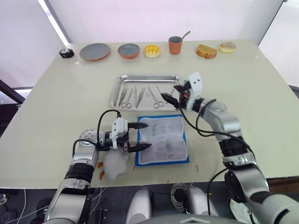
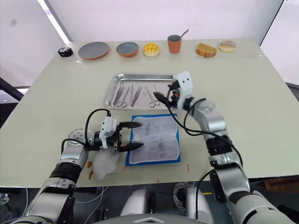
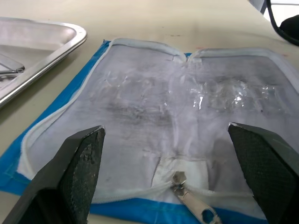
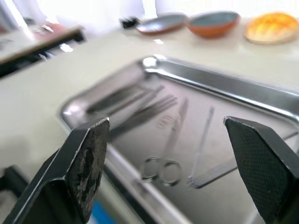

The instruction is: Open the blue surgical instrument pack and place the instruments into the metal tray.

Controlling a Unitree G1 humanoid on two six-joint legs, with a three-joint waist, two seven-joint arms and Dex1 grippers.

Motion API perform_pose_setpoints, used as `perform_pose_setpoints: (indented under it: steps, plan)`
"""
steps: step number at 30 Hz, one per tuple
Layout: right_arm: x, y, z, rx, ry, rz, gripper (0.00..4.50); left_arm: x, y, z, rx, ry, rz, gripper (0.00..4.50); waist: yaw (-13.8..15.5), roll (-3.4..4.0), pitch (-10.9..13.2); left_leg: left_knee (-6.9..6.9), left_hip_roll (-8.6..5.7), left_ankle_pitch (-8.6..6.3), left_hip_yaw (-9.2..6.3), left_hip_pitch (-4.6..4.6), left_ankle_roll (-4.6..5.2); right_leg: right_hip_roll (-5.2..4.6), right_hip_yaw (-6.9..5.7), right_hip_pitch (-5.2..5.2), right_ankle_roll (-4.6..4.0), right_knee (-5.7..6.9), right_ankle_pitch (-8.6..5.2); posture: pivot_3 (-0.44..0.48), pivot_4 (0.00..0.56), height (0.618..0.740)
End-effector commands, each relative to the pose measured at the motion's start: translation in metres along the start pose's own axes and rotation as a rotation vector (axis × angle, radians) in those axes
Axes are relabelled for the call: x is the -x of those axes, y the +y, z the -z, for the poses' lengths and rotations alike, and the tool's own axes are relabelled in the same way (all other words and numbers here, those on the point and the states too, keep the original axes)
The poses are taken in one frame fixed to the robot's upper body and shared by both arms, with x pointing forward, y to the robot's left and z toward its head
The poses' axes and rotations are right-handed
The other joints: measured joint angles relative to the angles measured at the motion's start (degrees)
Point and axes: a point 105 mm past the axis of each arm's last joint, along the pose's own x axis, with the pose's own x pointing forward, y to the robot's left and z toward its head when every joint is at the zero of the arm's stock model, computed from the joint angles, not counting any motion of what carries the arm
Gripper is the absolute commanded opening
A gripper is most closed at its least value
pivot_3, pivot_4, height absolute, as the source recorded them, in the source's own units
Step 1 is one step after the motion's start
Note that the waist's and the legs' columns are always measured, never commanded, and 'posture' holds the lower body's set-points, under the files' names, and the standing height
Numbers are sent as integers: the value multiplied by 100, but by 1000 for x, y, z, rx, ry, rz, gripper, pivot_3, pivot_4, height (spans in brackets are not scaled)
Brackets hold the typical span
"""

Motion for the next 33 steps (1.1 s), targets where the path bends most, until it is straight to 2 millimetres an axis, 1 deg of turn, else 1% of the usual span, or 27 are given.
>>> perform_pose_setpoints:
  steps: [1,3,6,8,10,11,14,16,18,19,21,22,24,27,29,31,33]
  plan:
    - [20,12,-28,73,-116,-132,4099,4,11,-33,48,-135,-96,4500,-3,-17,20,0,0,0,-3,0,0,1,-2,0,0,1,0,0,150,740]
    - [32,14,-28,85,-117,-177,4099,10,17,-49,101,-194,-161,4500,-3,-34,42,1,1,0,-9,-2,0,2,-6,-1,0,2,0,0,150,740]
    - [46,19,-27,69,-105,-244,4099,18,18,-64,140,-225,-213,4500,-4,-50,63,1,2,0,-9,-4,0,1,-6,-1,0,0,0,0,150,740]
    - [58,21,-23,72,-86,-282,4099,26,20,-70,175,-232,-254,4500,-10,-50,67,1,2,0,-7,-3,0,1,-4,-1,0,-1,0,0,150,740]
    - [71,22,-19,77,-68,-312,4099,33,17,-77,205,-247,-267,4500,-7,-56,75,1,2,0,-8,-2,0,2,-4,-1,0,-1,0,0,150,740]
    - [76,23,-18,81,-61,-320,4321,36,16,-78,211,-245,-271,4500,-8,-61,82,0,2,0,-8,-2,0,1,-4,-1,0,-2,0,0,150,740]
    - [107,24,-13,98,-28,-360,4321,52,11,-82,236,-235,-316,4500,2,-74,103,0,2,0,-7,-1,-1,-1,-5,0,0,-1,0,0,150,740]
    - [132,22,-11,99,-9,-352,4321,70,8,-80,250,-216,-372,4500,22,-80,110,1,1,0,-5,-2,-1,-4,-5,0,0,-2,-1,0,150,740]
    - [150,20,-7,113,27,-339,4321,83,6,-78,276,-209,-410,4500,25,-86,117,0,1,0,-5,-2,-1,-5,-6,0,1,-7,-1,0,150,740]
    - [162,19,-6,118,48,-323,4321,92,5,-76,285,-203,-442,4500,27,-88,121,0,0,0,-4,-2,-1,-6,-6,0,1,-7,-2,0,150,740]
    - [191,15,-6,110,82,-267,4321,113,1,-67,305,-165,-518,4500,31,-92,124,0,-1,0,-2,0,-1,-7,-5,1,1,-5,-2,0,150,740]
    - [200,14,-6,113,94,-246,4321,120,0,-63,309,-146,-545,4500,33,-93,125,0,-1,0,-2,2,-1,-7,-5,2,1,-5,-2,0,150,740]
    - [214,13,-8,107,109,-218,4321,131,-1,-56,311,-115,-595,4500,26,-95,127,-1,-2,0,1,7,-2,-8,-3,2,1,-5,-3,0,150,740]
    - [242,10,-13,116,145,-139,4321,160,0,-43,312,-47,-738,4500,38,-99,129,-2,-2,-1,0,8,-2,-7,-2,2,0,-5,-3,0,150,740]
    - [256,8,-13,124,173,-95,4321,173,-5,-35,339,-16,-782,4500,49,-107,134,-2,-2,-1,0,6,-2,-7,-3,1,0,-5,-3,0,150,740]
    - [263,6,-12,131,189,-67,4321,179,-9,-27,354,8,-796,4500,45,-112,136,-4,-2,-1,2,7,-2,-7,-1,2,0,-9,-3,0,150,740]
    - [266,5,-10,137,199,-49,4321,179,-11,-21,383,24,-790,4500,46,-114,137,-5,-2,-1,9,9,-2,-10,2,2,1,-12,-3,0,150,740]
